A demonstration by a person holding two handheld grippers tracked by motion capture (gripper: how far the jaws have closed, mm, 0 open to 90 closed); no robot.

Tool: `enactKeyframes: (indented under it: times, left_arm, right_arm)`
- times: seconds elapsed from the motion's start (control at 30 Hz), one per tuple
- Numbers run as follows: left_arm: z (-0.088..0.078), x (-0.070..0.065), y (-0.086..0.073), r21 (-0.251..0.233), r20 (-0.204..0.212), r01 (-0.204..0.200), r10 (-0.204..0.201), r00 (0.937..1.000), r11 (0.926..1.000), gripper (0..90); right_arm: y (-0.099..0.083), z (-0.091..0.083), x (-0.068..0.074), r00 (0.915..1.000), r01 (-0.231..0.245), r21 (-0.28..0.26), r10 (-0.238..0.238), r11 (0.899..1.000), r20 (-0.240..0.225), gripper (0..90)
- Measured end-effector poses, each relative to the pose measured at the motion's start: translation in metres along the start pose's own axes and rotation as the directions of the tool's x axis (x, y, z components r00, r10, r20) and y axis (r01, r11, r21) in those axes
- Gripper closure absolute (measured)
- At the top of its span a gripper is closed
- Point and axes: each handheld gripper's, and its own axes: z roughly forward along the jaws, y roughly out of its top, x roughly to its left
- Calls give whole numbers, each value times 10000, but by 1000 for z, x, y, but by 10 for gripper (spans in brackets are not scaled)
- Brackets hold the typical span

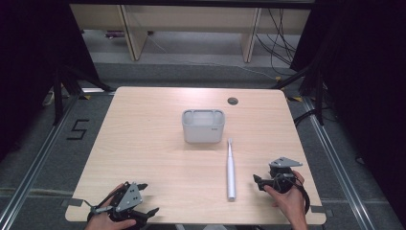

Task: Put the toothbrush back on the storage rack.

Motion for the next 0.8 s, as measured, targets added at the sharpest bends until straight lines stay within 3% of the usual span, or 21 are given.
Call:
enactKeyframes:
  times: [0.1,0.17,0.2,0.33,0.37,0.6,0.67,0.8]
  left_arm:
    - [0,-1,0,-57,-50,-4,4,10000,10000,148]
    - [0,0,0,76,-38,-106,107,9999,9999,148]
    - [1,0,0,-53,-89,2,-3,10000,10000,148]
    - [0,0,0,-56,-52,3,-3,10000,10000,148]
    - [0,0,0,-20,-20,7,-7,10000,10000,148]
    - [1,0,-1,-69,-153,4,-5,9999,10000,148]
    - [0,0,0,-21,-31,14,-14,10000,10000,148]
    - [1,0,-1,-74,-172,13,-14,9999,10000,148]
  right_arm:
    - [4,-2,0,9995,-186,408,197,9990,-253,267]
    - [4,-1,0,9998,-153,273,155,9995,-79,266]
    - [5,-2,1,9993,-376,338,378,9987,-53,267]
    - [7,-1,-2,9995,-181,553,195,9983,-260,267]
    - [8,-1,1,9986,-473,529,484,9975,-206,269]
    - [16,-3,3,9994,-131,582,149,9982,-319,288]
    - [18,-4,5,9989,-216,641,242,9977,-391,288]
    - [22,-2,8,9986,-182,654,214,9977,-474,288]
